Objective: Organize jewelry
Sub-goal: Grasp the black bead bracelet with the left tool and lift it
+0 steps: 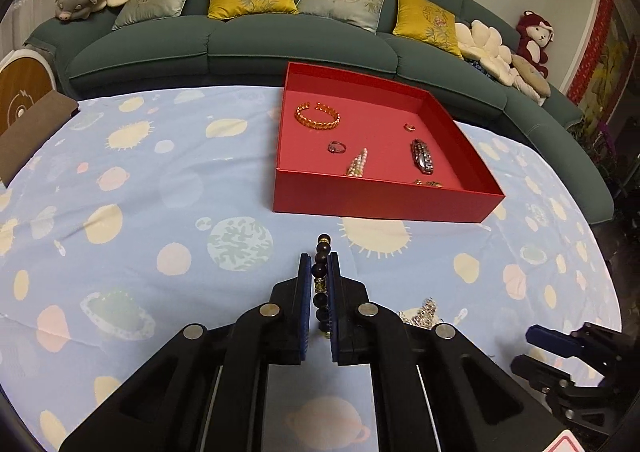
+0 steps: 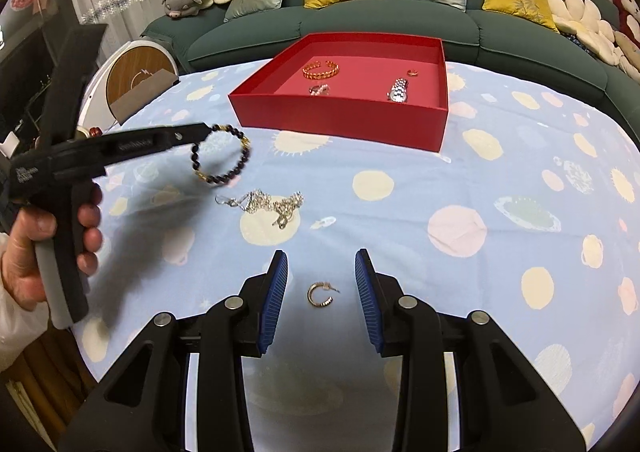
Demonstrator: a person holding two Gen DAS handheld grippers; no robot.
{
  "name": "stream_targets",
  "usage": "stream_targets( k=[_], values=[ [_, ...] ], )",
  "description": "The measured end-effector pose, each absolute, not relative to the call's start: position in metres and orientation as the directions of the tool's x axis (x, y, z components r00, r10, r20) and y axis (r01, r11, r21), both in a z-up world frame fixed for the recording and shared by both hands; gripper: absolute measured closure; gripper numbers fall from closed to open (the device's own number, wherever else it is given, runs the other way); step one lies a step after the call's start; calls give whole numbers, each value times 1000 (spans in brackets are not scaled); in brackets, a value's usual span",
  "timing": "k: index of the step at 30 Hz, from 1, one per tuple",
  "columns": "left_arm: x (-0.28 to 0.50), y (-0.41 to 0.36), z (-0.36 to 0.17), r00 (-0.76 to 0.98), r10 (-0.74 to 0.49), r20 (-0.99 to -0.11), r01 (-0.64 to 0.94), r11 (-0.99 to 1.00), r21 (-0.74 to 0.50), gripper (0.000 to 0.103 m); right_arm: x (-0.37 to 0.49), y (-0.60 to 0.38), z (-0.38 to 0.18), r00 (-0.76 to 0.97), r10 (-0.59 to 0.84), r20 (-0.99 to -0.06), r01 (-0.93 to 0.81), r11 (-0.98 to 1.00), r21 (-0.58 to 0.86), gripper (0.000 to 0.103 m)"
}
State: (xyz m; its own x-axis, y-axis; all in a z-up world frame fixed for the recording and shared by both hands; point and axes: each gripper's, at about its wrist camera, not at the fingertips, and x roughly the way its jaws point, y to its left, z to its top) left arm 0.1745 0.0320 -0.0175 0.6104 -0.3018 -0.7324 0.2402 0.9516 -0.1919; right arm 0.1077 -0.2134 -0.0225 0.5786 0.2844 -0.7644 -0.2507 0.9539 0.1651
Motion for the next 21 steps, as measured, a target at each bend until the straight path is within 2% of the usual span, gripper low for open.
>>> stream_targets(
  k=[9,21],
  values=[
    [136,45,9,611,-351,-709,283,934,-219,98,99,-206,-38,549,272,-790,-275,952,137,69],
    [128,39,14,594,-381,-709,318,920,-228,98,105,-196,-53,549,218,-807,-287,956,63,70]
  ],
)
